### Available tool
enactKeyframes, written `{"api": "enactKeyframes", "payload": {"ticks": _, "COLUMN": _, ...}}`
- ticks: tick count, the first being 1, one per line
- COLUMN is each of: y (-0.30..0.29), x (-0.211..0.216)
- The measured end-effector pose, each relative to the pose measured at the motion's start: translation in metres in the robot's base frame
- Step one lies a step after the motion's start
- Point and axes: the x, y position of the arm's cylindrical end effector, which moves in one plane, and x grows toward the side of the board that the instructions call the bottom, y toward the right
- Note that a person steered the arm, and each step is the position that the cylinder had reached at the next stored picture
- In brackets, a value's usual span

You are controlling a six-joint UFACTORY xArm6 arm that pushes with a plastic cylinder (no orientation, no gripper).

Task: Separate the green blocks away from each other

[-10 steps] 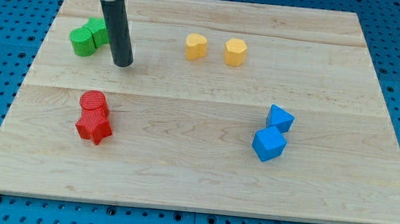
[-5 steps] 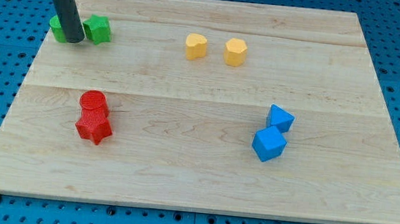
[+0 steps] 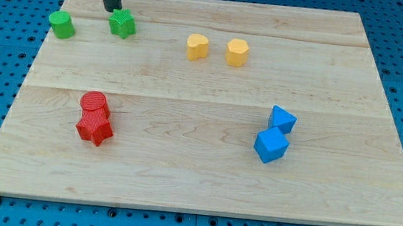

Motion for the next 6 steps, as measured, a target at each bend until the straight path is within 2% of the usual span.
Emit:
{"api": "enactKeyframes", "payload": {"ticks": 4, "y": 0.002, "x": 0.001}}
{"api": "enactKeyframes", "payload": {"ticks": 6, "y": 0.002, "x": 0.039}}
